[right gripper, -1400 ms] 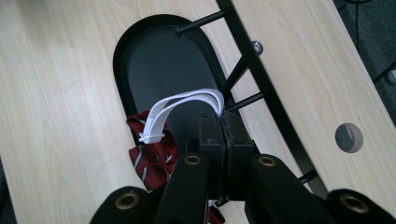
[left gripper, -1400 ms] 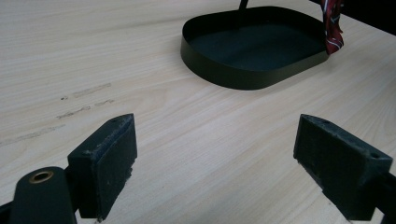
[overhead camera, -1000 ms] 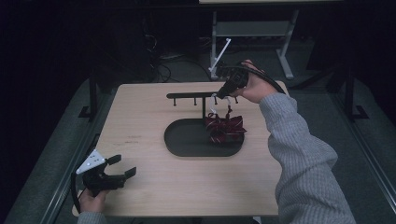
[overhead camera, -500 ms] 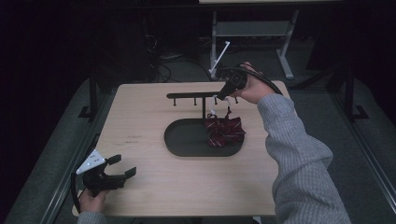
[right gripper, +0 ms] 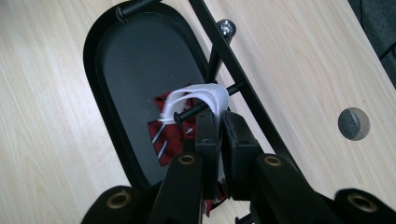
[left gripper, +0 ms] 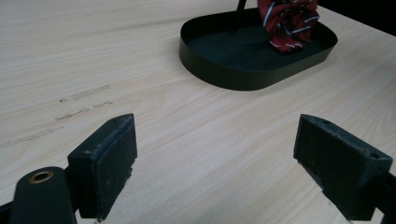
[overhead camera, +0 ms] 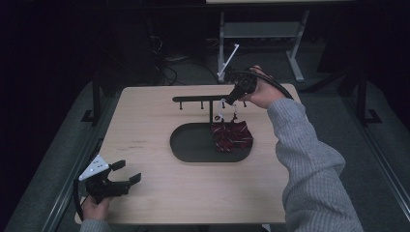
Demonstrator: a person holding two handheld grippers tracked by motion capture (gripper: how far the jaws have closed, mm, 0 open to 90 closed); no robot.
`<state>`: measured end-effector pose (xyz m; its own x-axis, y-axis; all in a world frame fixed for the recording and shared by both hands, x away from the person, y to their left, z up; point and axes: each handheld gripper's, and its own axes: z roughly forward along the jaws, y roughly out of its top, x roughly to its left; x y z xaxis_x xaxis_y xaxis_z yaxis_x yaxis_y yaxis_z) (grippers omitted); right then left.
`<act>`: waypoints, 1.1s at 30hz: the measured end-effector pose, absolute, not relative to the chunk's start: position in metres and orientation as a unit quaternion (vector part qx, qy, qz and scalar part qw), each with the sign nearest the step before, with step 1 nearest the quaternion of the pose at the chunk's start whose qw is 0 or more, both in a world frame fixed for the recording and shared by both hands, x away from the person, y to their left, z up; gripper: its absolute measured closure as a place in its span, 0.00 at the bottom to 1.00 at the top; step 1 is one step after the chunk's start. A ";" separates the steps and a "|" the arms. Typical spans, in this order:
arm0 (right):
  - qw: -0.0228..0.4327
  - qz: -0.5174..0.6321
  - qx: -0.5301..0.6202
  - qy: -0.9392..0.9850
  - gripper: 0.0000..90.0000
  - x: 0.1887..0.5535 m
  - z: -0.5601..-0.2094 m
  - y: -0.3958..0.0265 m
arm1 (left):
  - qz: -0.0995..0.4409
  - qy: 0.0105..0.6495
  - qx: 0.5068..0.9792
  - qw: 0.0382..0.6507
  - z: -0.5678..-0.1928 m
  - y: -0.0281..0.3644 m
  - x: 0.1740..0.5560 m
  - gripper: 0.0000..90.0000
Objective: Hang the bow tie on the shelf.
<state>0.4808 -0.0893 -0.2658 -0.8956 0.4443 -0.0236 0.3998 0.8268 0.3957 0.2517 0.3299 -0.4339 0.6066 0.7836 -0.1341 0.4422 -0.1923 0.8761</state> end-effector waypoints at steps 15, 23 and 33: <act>0.053 0.197 0.224 0.953 0.89 0.479 -0.268 -0.093 | 0.176 0.406 0.754 0.486 -0.434 0.329 0.252 0.15; 0.047 0.202 0.225 0.952 0.86 0.474 -0.268 -0.099 | 0.175 0.407 0.753 0.487 -0.433 0.329 0.251 0.15; 0.040 0.210 0.224 0.951 0.80 0.467 -0.267 -0.104 | 0.173 0.409 0.753 0.486 -0.433 0.328 0.250 0.15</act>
<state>0.4667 -0.1043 -0.2674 -0.8968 0.4420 0.0181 0.4085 0.8116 0.4176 0.2503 0.3284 -0.4332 0.6055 0.7840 -0.1368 0.4469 -0.1927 0.8736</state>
